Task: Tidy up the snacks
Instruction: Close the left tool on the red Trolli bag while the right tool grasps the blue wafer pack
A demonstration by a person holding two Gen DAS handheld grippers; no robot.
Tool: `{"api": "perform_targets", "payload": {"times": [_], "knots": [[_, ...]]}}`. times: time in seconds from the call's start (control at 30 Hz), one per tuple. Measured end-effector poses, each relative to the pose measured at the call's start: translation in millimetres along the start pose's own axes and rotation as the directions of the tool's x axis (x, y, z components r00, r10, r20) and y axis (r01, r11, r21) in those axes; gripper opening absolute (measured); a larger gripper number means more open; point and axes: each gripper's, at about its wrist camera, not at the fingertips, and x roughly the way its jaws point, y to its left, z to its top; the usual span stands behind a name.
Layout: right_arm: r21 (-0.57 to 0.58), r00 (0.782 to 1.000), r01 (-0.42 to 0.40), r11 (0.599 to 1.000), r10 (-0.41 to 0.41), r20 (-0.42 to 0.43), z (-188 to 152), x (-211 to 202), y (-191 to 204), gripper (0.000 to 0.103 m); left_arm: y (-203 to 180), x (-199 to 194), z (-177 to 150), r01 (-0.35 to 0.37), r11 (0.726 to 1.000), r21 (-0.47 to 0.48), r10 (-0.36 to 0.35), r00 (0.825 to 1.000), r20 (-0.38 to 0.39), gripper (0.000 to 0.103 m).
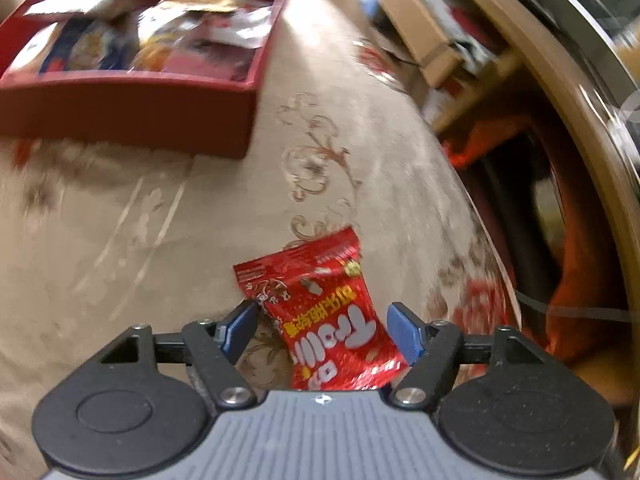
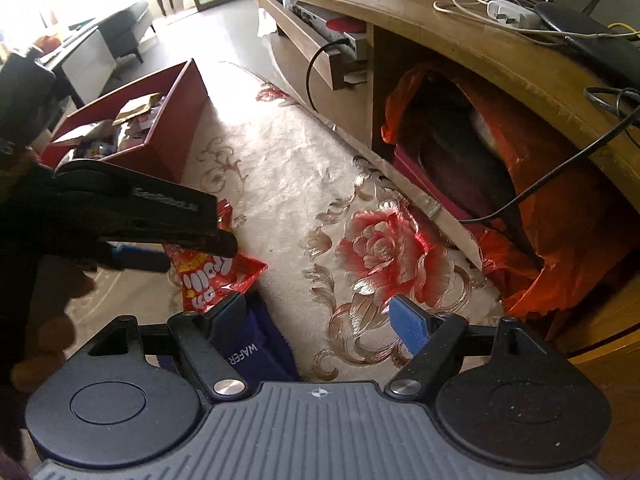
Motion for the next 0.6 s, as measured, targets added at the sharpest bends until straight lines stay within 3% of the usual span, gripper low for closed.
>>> {"api": "perform_targets", "payload": {"times": [0.13,0.27,0.43,0.6], "knots": [[0.004,1.0,-0.011,1.0,0.011,0.003,0.1,-0.4,-3.1,0.084,-4.2,8.7,0.1,-0.011,0.999,-0.051,0.011,1.0,0.018,0.075],[0.006,1.0,-0.021,1.0,0.021,0.013,1.3,-2.1,-3.9,0.084,-15.9,9.8,-9.2,-0.067,0.997,0.042,0.065,0.996,0.056,0.074],[0.007,1.0,-0.02,1.0,0.02,0.018,-0.5,-4.1,-4.4,0.084,-15.9,5.6,-17.4,-0.124,0.98,0.158,0.111,0.99,0.087,0.056],[-0.001,1.0,-0.01,1.0,0.01,0.009,0.3,-2.2,0.2,0.084,-1.9,-1.8,-29.3,-0.184,0.953,0.241,0.16,0.98,0.114,0.054]]}}
